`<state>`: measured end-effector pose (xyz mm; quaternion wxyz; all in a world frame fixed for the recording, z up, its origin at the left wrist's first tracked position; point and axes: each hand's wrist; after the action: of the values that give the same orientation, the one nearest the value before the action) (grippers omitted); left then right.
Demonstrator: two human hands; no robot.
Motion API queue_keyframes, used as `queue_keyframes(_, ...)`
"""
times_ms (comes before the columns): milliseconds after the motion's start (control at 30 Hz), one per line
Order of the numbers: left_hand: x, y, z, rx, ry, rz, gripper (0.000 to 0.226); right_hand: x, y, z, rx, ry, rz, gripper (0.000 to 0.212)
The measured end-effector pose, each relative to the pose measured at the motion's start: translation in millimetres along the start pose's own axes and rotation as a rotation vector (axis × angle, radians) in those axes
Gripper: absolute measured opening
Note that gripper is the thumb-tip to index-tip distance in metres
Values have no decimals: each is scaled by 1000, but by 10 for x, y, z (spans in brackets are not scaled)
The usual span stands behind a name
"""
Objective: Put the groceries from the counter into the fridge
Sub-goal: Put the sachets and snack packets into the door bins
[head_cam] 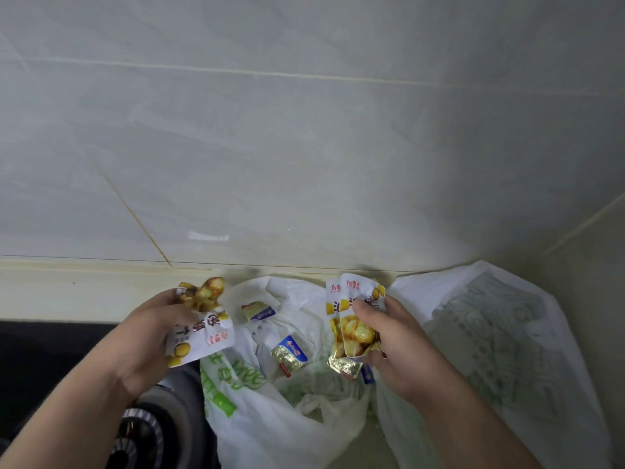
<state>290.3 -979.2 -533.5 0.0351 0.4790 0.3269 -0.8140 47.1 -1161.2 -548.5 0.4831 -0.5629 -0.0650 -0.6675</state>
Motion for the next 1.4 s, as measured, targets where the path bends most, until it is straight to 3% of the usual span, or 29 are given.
queue_keyframes(200, 59, -345, 24, -63, 41, 76, 55, 51, -202, -23, -75, 15, 17, 29)
queue_keyframes(300, 80, -496, 50, -116, -9, 108, 32, 89, -380, 30, -84, -27, -13, 23)
queue_keyframes(367, 93, -612, 87, -129, -12, 122, 29, 123, -525, 91, -61, -60, -41, 20)
queue_keyframes(667, 138, -1267, 470, -24, 119, 180, 48, 194, -1260, 479, 40, -105, -179, 17)
queue_keyframes(867, 102, -1710, 555, 2, 138, 247, 27, 247, -1689, 742, 68, -190, -263, 18)
queue_keyframes(1133, 23, -2275, 347, -1, 135, 293, 29, 199, -2054, 1236, 104, -259, -293, 28)
queue_keyframes(1400, -121, -2768, -95, -7, 136, 330, 27, 32, -2124, 1911, 112, -249, -210, 19)
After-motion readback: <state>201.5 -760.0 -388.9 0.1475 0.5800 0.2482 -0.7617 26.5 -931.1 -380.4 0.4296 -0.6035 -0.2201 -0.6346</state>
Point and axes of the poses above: each hand's wrist, its own y-axis towards the middle knuckle, its own z-axis out of the palm, x = y × z, and after that the axes turned 11 degrees about x, right-handed
